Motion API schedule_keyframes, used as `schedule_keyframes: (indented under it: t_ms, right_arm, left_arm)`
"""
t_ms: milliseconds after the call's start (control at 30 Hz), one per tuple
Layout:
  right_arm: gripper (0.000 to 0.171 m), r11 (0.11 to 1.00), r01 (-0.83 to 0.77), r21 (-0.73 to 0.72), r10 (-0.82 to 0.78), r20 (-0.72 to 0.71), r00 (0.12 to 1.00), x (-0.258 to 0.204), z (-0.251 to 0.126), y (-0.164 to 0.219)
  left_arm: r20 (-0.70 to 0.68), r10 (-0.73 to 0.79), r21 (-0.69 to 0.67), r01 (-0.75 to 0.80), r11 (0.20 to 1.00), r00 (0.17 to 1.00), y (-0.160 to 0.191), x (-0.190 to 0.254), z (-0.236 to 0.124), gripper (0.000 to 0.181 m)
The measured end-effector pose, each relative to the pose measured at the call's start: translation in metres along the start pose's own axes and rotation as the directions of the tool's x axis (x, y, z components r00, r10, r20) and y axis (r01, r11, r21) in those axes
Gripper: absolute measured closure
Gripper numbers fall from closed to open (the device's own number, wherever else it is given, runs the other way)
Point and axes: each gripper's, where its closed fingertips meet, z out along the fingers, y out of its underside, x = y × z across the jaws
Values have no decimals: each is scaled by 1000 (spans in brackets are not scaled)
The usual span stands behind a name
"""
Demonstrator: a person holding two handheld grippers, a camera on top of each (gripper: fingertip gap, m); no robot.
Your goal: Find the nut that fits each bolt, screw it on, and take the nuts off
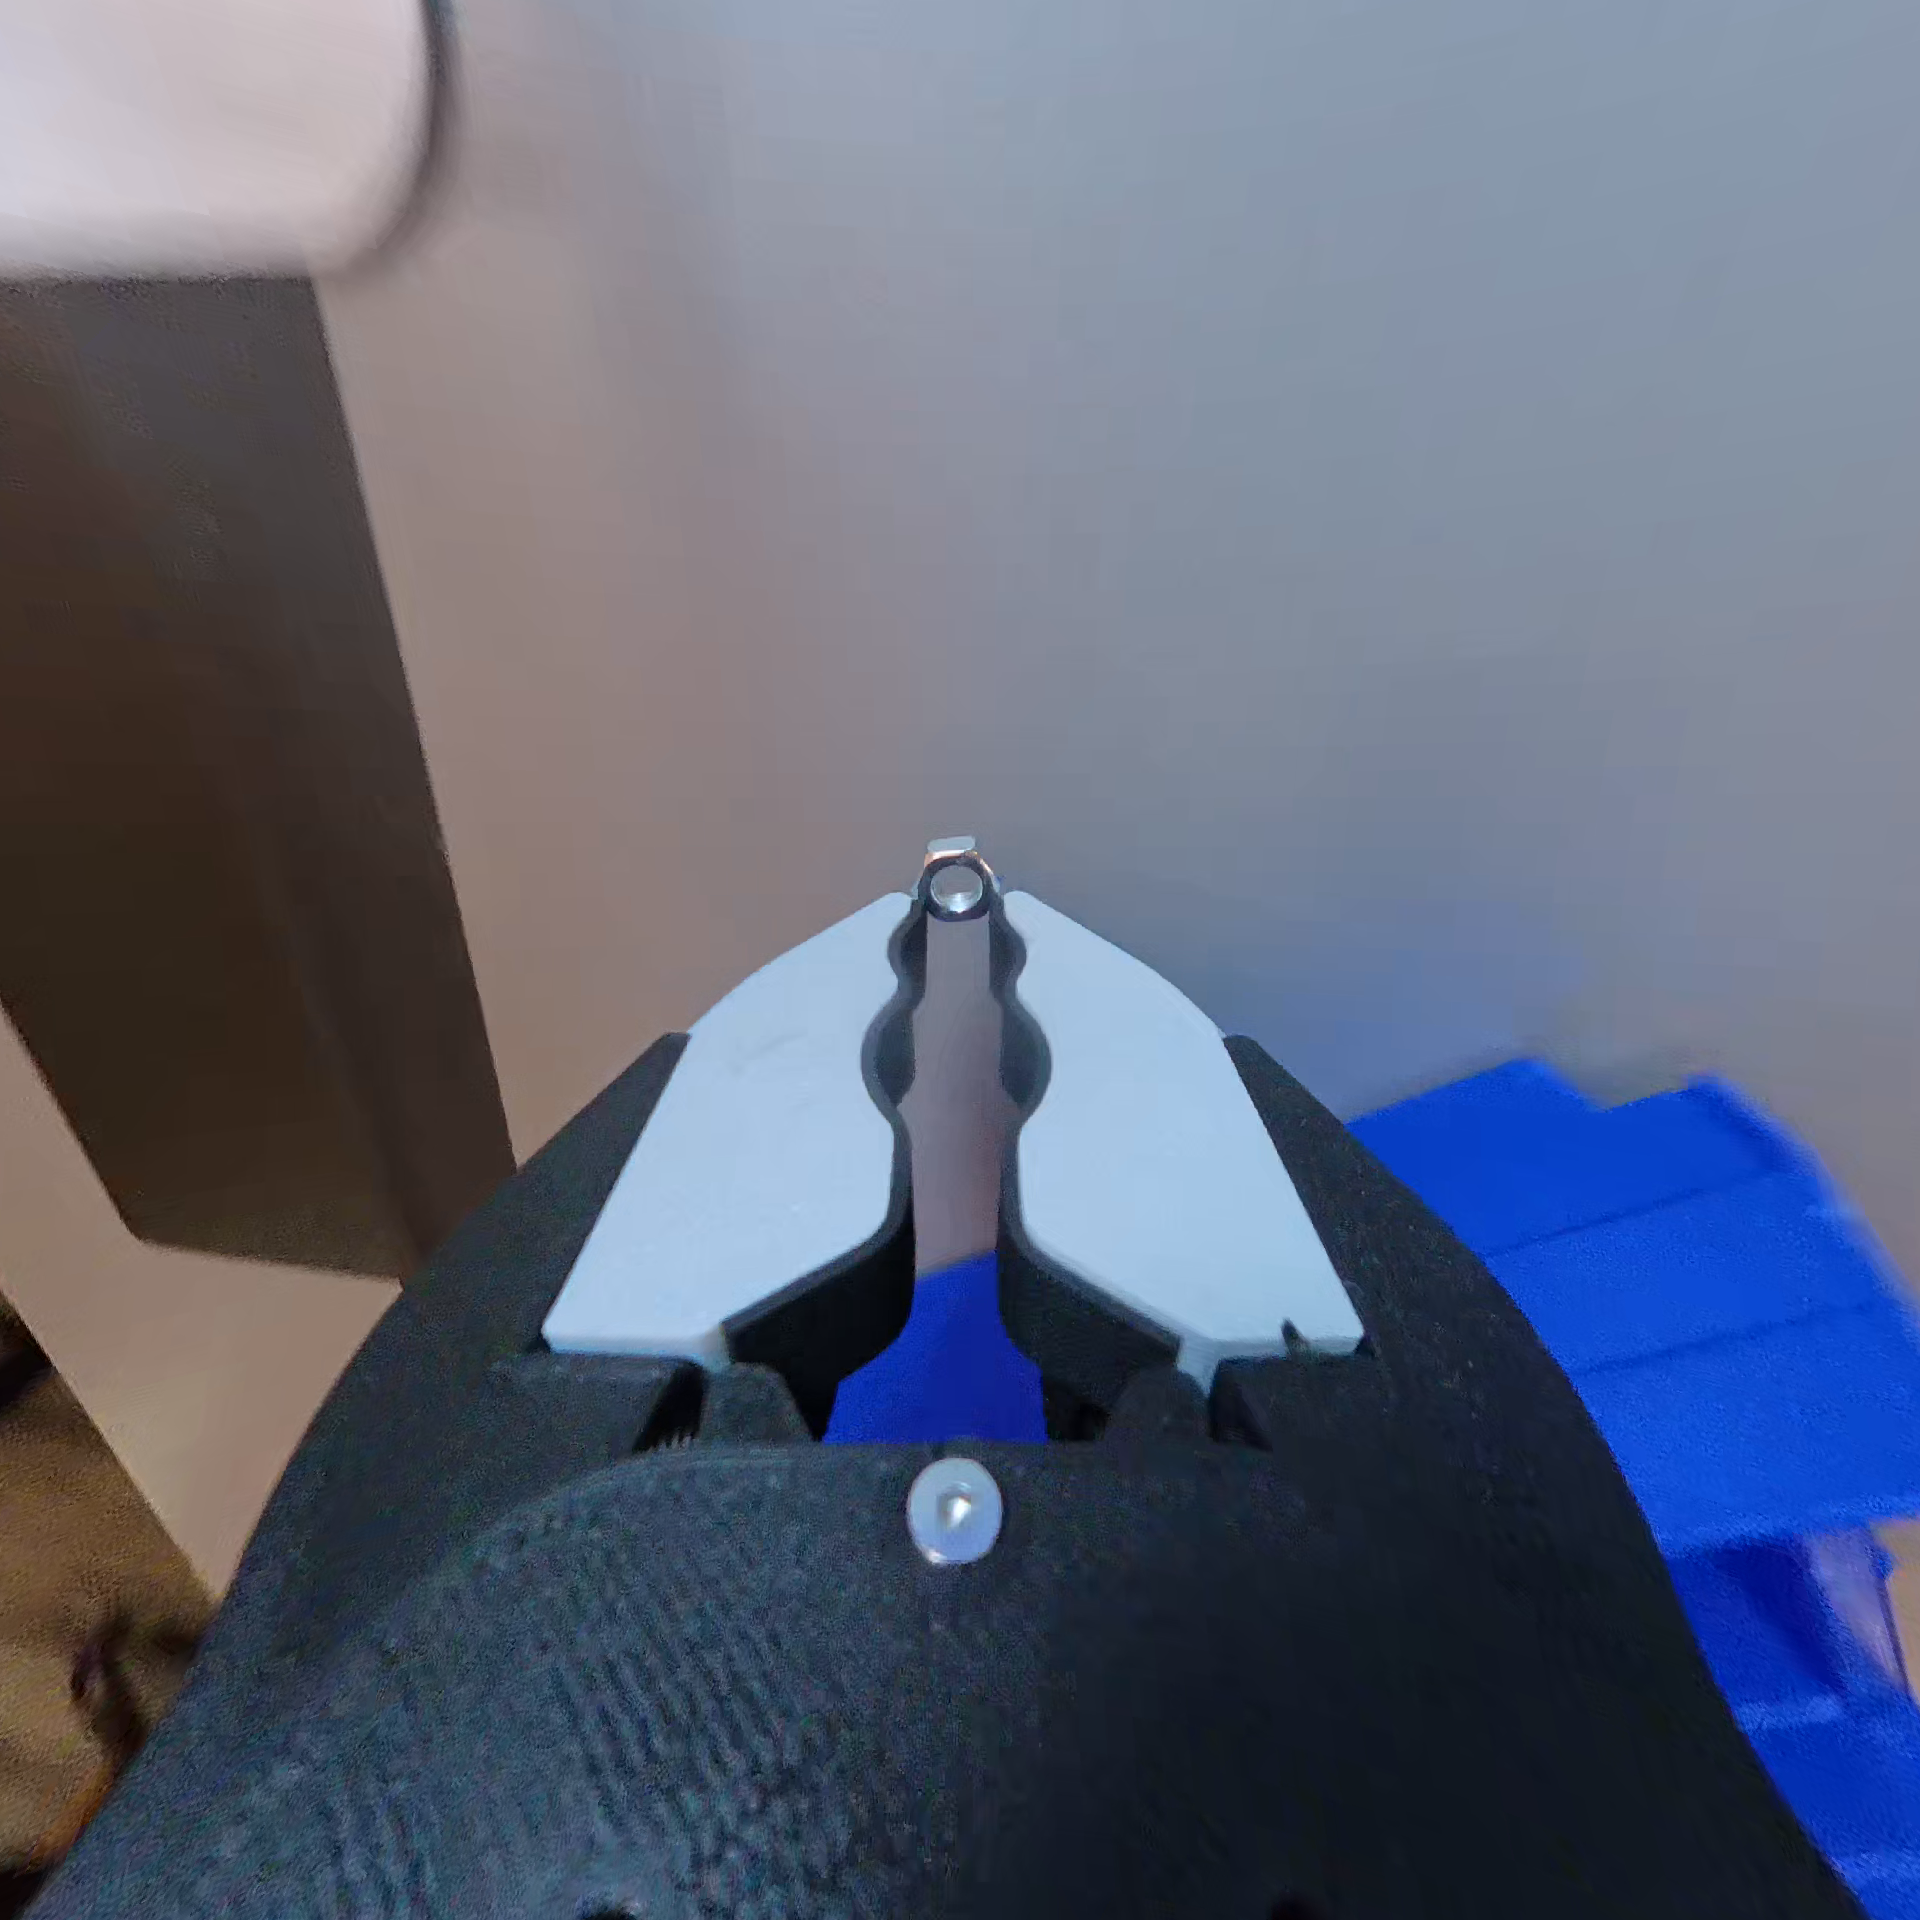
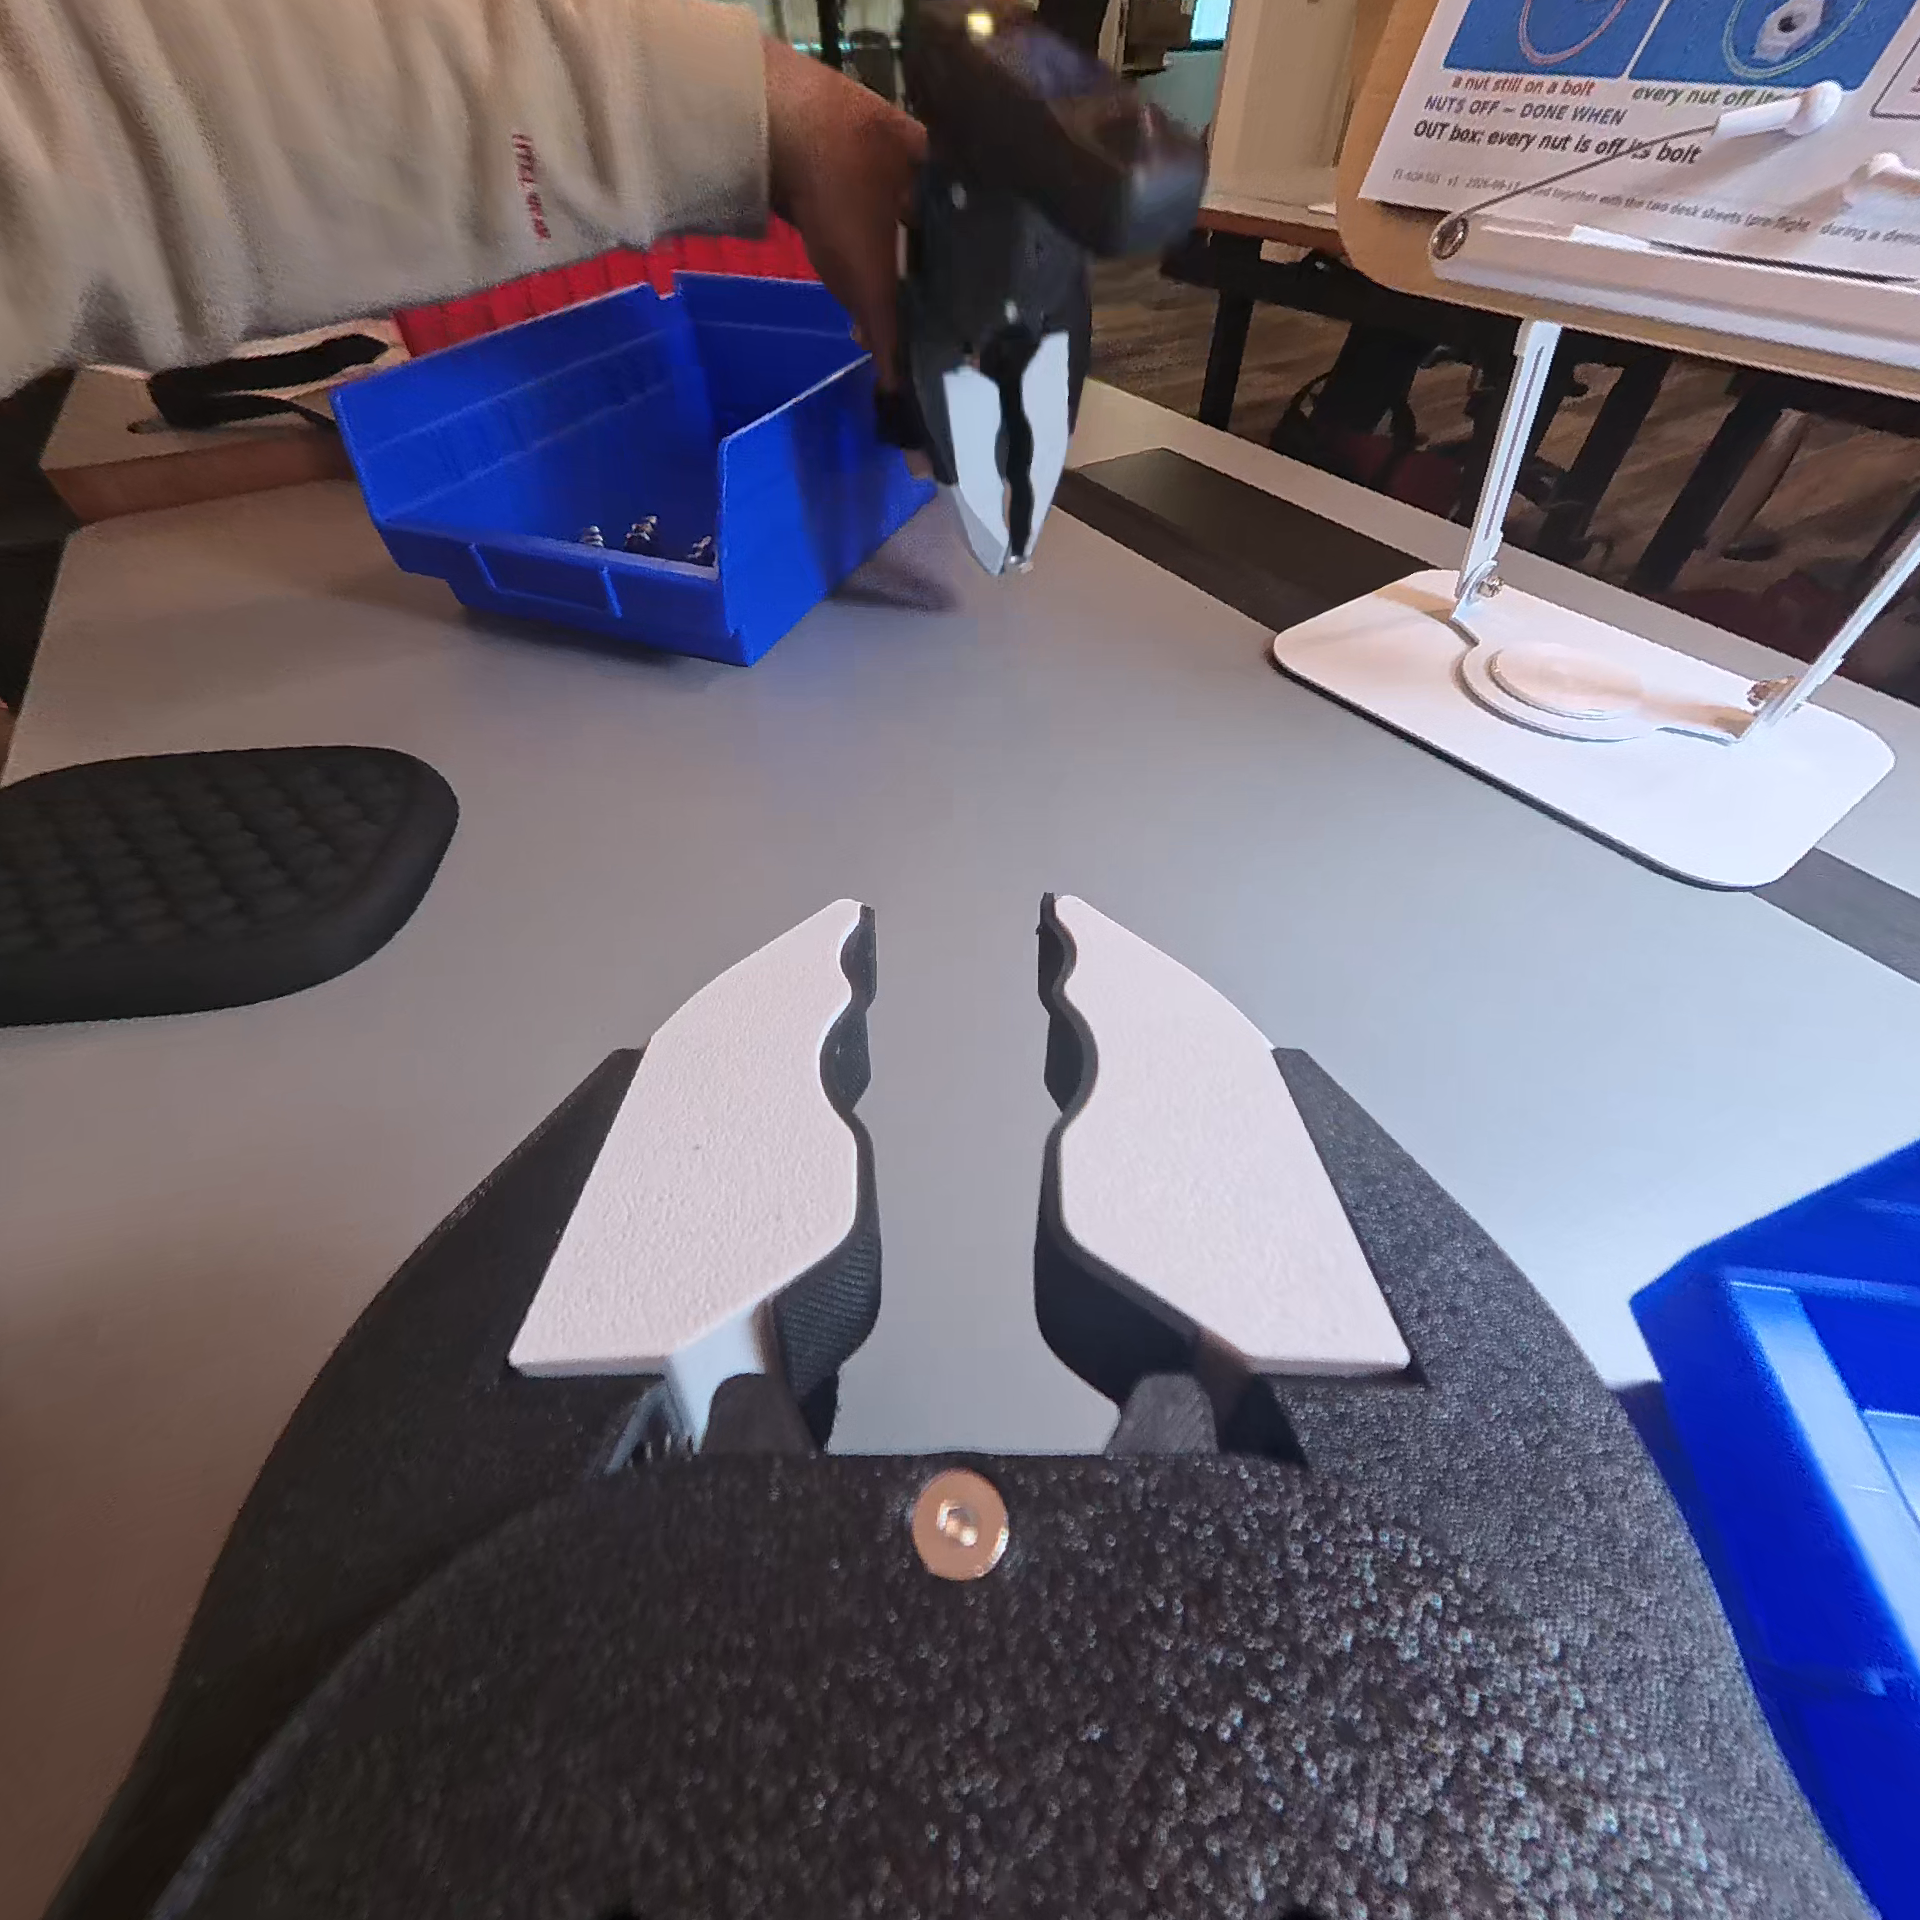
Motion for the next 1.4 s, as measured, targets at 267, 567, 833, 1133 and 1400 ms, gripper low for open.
schedule_keyframes:
  t_ms: [267, 567, 833, 1133, 1400]
  right_arm:
    - [141, 929, -333, 163, 277, 289, 916, -35, 3, -29]
    - [141, 790, -601, 120, 420, 609, 673, -80, -6, -60]
    - [152, 751, -657, 69, 435, 697, 570, -105, -3, -69]
    - [157, 851, -514, 105, 386, 538, 749, -75, -4, -66]
    - [156, 864, -235, -445, 53, -383, 922, 179, -86, -7]
  left_arm:
    - [396, 133, 602, -366, 710, 909, -152, 149, -116, 170]
    - [616, -56, 728, -541, 421, 786, -187, 242, -151, 170]
    - [676, -45, 682, -601, 416, 735, -183, 257, -146, 170]
    - [524, -154, 815, -442, 374, 837, -166, 247, -136, 162]
    - [144, -300, 967, -70, 245, 943, -124, 232, -111, 163]
